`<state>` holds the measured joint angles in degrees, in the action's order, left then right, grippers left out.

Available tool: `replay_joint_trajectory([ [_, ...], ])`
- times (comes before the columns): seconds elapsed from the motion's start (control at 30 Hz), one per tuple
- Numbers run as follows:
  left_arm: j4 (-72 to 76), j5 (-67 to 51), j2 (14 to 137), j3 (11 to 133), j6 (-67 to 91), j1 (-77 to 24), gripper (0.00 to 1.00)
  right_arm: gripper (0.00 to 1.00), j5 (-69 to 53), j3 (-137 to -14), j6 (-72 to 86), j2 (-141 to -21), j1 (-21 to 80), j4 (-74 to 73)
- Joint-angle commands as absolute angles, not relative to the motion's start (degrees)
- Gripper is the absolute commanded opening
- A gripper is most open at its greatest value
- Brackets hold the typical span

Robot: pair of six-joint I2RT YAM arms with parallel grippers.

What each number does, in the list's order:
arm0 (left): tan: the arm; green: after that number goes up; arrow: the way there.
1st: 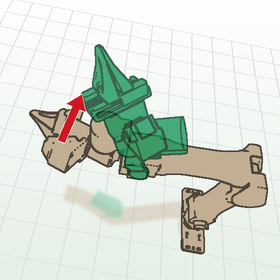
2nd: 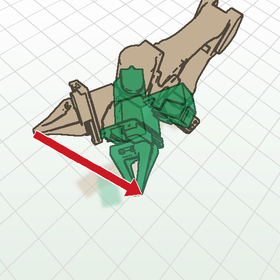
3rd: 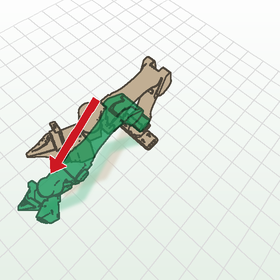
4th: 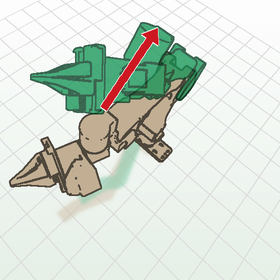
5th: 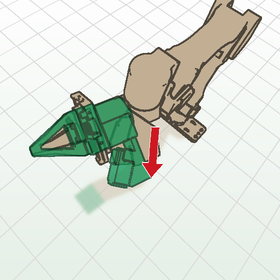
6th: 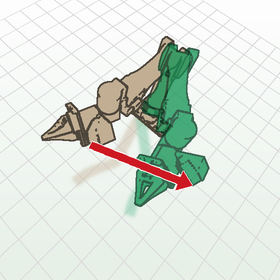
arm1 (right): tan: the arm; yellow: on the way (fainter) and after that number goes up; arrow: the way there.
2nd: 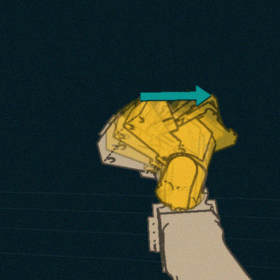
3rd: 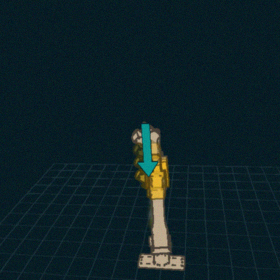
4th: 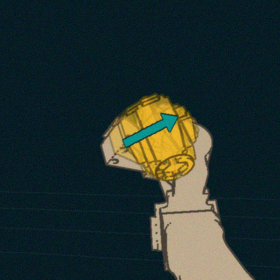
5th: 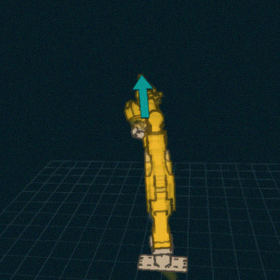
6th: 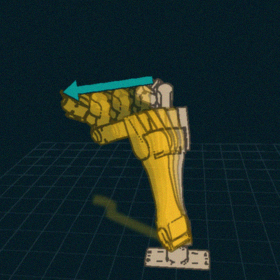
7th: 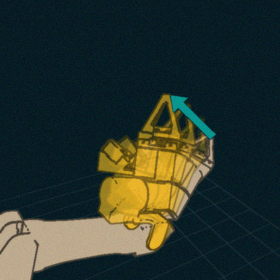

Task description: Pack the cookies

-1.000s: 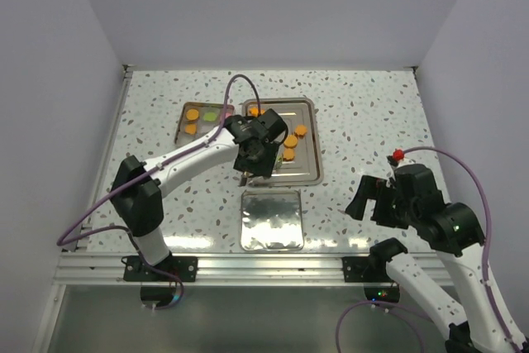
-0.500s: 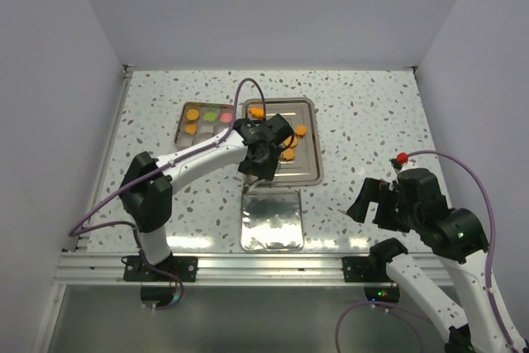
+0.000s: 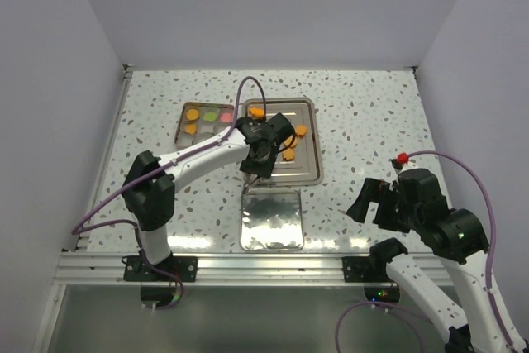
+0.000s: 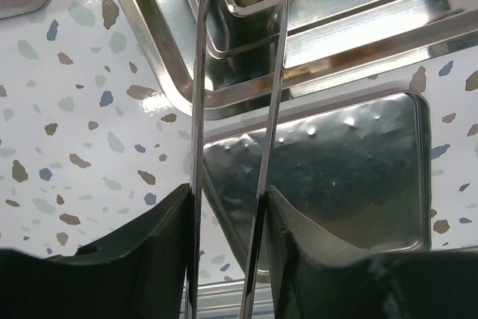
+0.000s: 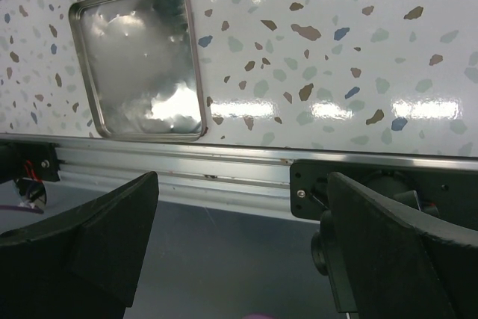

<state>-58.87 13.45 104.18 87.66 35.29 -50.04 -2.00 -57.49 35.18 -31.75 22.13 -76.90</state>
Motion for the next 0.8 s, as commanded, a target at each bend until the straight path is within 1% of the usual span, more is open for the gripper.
replay_joint_trajectory([
  [0.0,-60.73,16.43,102.75,93.24,34.55,-49.23,0.42,0.98,-0.79,-57.13,36.12,-31.82,22.41,-77.52],
  [0.07,-61.78,16.52,101.96,94.56,34.19,-48.0,0.41,0.98,-0.97,-56.78,36.21,-31.9,22.41,-77.0],
  [0.2,-63.1,16.61,98.98,97.38,32.44,-42.37,0.41,0.98,-1.23,-55.64,36.3,-32.43,22.41,-75.59],
  [0.57,-63.99,15.38,93.43,96.68,24.88,-26.03,0.42,0.98,-1.76,-55.72,35.68,-37.26,22.41,-70.67],
  [0.77,-64.34,15.2,94.92,96.51,23.12,-22.24,0.43,0.98,-2.81,-55.28,35.6,-40.95,22.41,-67.33],
])
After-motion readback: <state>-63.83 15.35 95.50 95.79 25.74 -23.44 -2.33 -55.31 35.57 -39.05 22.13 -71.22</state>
